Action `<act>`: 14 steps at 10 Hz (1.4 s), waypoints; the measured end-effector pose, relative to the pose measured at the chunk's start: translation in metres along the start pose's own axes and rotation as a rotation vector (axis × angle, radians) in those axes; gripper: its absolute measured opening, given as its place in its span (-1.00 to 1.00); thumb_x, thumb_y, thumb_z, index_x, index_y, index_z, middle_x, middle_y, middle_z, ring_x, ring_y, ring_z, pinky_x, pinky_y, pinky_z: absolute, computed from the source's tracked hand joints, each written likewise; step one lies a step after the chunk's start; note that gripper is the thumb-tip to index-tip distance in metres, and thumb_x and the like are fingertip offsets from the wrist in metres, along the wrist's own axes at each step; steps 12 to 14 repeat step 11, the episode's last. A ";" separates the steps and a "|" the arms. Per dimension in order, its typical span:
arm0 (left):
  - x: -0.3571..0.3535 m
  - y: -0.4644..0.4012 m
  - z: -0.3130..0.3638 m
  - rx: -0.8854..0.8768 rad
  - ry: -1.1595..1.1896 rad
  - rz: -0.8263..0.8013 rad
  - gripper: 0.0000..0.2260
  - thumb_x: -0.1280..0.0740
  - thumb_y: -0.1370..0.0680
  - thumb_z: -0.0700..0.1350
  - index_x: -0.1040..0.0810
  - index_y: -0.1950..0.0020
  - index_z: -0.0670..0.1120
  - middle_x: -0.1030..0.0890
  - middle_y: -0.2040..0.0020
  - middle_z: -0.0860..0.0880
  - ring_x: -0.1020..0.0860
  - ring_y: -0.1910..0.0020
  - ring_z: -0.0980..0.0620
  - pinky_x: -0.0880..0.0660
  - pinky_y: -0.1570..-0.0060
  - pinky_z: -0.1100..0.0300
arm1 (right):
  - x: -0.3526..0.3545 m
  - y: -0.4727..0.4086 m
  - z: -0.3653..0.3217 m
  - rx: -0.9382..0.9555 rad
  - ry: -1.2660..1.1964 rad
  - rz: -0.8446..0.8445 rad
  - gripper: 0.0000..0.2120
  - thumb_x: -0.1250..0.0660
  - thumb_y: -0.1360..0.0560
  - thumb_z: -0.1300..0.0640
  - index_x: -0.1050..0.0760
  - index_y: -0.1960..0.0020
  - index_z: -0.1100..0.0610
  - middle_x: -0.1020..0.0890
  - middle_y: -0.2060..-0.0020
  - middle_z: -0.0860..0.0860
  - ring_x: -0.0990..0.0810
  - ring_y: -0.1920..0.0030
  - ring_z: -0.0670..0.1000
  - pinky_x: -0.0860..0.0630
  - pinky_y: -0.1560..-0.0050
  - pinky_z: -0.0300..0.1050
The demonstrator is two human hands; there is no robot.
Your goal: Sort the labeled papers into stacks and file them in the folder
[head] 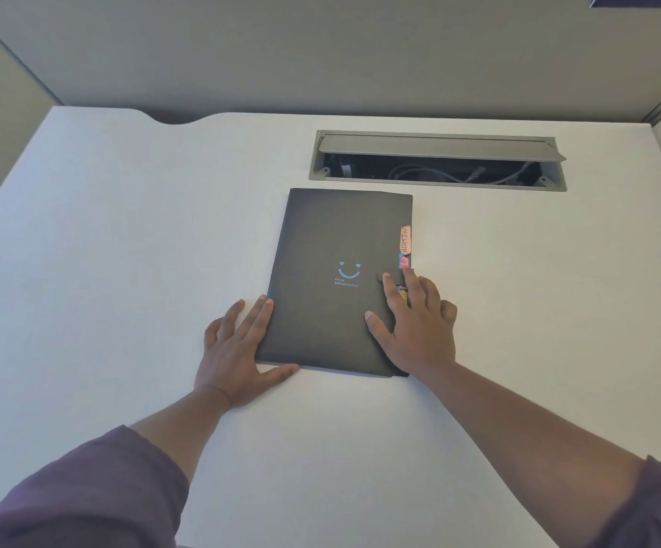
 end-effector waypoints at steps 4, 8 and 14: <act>0.000 0.000 0.000 0.000 0.004 0.009 -0.02 0.00 -0.40 0.66 0.20 -0.69 0.23 0.17 -0.64 0.35 0.08 -0.68 -0.04 0.02 -0.56 -0.07 | 0.000 -0.002 0.000 0.000 0.013 -0.006 -0.33 -0.08 -0.55 -0.40 -0.27 -0.57 -0.12 -0.18 -0.62 0.02 -0.28 -0.50 0.16 -0.34 -0.22 0.20; -0.003 -0.002 -0.003 -0.015 0.034 0.013 -0.01 -0.03 -0.40 0.66 0.13 -0.69 0.21 -0.08 -0.69 0.23 0.00 -0.66 -0.07 0.03 -0.51 -0.02 | 0.009 0.012 -0.002 0.026 -0.157 -0.019 -0.15 -0.19 -0.48 -0.47 -0.10 -0.64 -0.11 -0.08 -0.66 0.02 -0.29 -0.54 0.04 -0.26 -0.45 0.10; 0.028 -0.015 0.006 -0.040 0.167 -0.048 -0.03 0.05 -0.39 0.66 -0.02 -0.68 0.16 -0.19 -0.66 0.13 -0.16 -0.57 -0.06 -0.12 -0.48 -0.10 | 0.032 0.031 -0.031 -0.108 -0.177 -0.076 -0.08 0.01 -0.48 -0.51 -0.05 -0.66 0.02 0.01 -0.68 0.10 -0.08 -0.65 0.10 -0.23 -0.52 0.17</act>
Point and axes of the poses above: each hand's wrist, its own y-axis away from the middle knuckle, its own x-axis out of the back of the hand, z = x × y, the point moved 3 cm from there along -y, towards the middle knuckle
